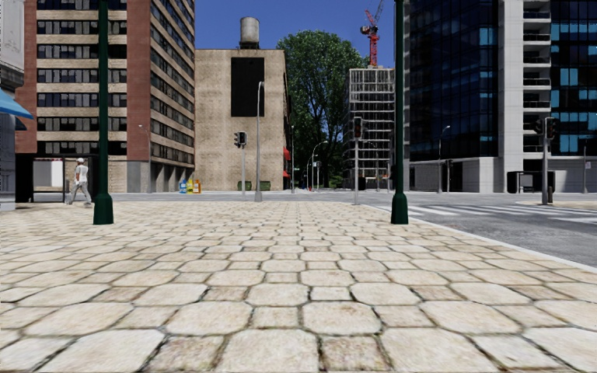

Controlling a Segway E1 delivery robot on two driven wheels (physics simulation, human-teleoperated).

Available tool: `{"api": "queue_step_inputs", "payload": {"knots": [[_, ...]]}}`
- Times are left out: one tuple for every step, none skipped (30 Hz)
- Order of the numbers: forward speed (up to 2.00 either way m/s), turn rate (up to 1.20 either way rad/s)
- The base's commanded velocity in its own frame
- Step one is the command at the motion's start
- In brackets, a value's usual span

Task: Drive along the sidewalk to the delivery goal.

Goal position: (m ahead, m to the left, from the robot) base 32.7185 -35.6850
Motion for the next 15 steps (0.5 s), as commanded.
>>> {"api": "queue_step_inputs", "payload": {"knots": [[2.0, 0.0], [2.0, 0.0], [2.0, 0.0], [2.0, 0.0], [2.0, 0.0], [2.0, 0.0], [2.0, 0.0], [2.0, 0.0], [2.0, 0.0], [2.0, 0.0], [2.0, 0.0], [2.0, 0.0], [2.0, 0.0], [2.0, 0.0], [2.0, 0.0]]}}
